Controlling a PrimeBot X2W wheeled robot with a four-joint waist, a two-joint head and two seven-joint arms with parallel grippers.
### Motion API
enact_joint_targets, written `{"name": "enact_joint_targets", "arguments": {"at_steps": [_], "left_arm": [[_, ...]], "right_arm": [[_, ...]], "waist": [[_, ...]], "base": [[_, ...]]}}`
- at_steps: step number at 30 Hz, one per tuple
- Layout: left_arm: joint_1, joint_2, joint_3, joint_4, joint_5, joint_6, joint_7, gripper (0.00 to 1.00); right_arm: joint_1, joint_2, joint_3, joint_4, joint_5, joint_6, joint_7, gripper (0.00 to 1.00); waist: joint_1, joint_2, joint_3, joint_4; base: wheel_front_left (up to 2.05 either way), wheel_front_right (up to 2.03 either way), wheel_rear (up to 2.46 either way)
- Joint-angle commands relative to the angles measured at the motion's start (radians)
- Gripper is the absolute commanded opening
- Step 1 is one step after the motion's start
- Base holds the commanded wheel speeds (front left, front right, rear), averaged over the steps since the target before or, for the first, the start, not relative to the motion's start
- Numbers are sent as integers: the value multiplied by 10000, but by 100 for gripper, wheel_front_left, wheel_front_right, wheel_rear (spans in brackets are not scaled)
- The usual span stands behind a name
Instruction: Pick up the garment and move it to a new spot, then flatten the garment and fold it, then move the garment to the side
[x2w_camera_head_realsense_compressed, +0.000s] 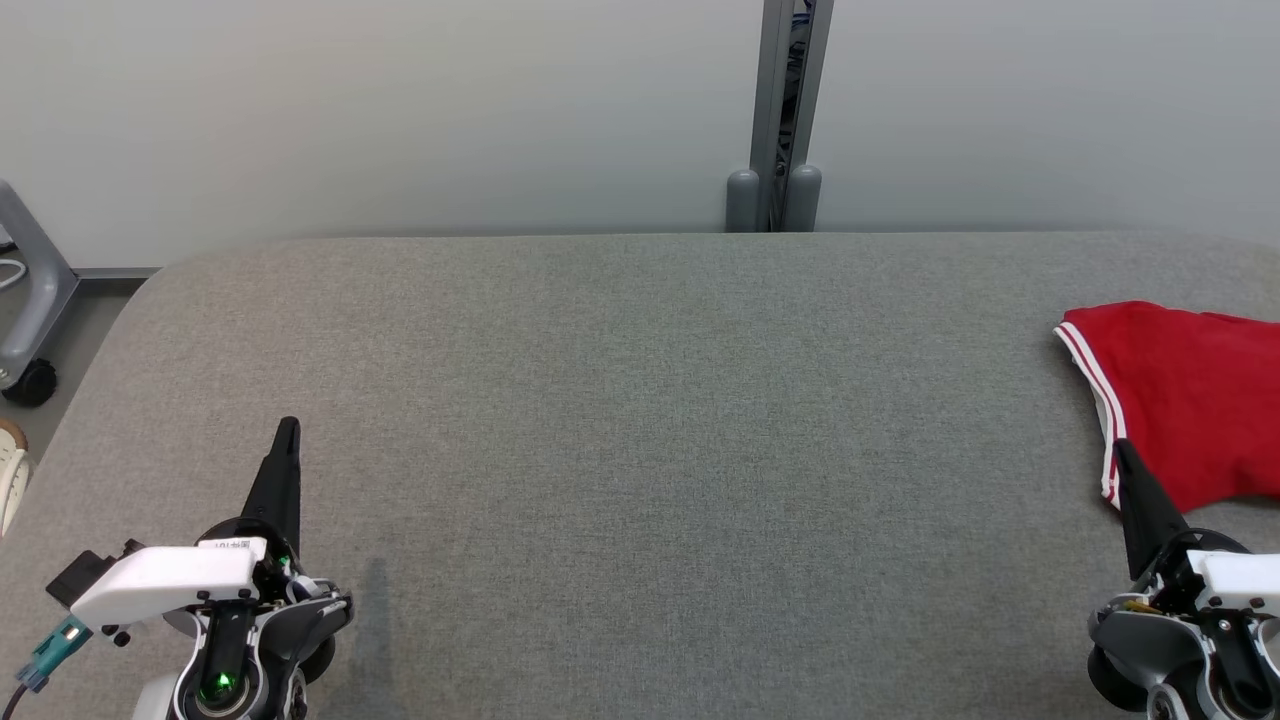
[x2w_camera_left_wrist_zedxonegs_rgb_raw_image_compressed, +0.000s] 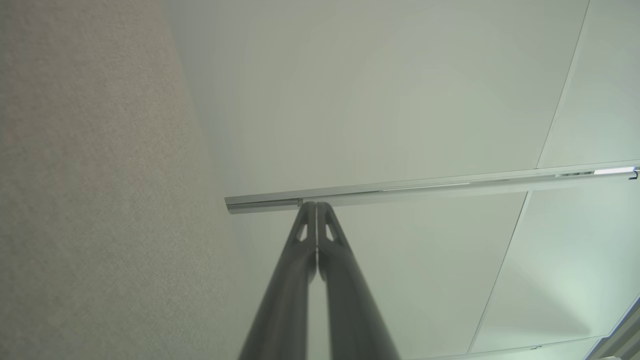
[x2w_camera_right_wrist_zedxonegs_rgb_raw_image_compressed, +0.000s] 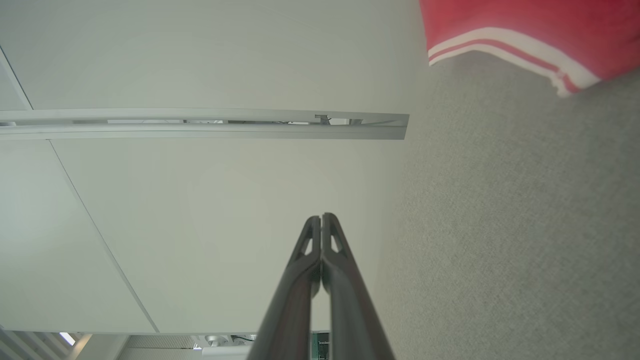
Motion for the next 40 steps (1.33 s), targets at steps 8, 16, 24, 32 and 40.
{"name": "enact_joint_targets", "arguments": {"at_steps": [8,16,24,32,40], "left_arm": [[-149,45,56,-20,-5,-55,19,0],[-149,45,57,-23,-5,-56,19,0],[-148,44,59,-23,-3,-56,20,0],[-148,42,59,-25,-1,-56,21,0],[-148,41,59,-26,0,-56,22,0]], "right_arm": [[-90,-26,-45,4,-62,4,78,0],[-91,-17,-53,5,-75,4,58,0],[-92,-10,-61,6,-88,4,71,0],[-93,-4,-69,6,-94,4,82,0],[-95,2,-77,8,-107,4,82,0]], "waist": [[0,0,0,0],[0,0,0,0],[0,0,0,0],[0,0,0,0],[0,0,0,0]], "base": [[0,0,0],[0,0,0],[0,0,0],[0,0,0],[0,0,0]]}}
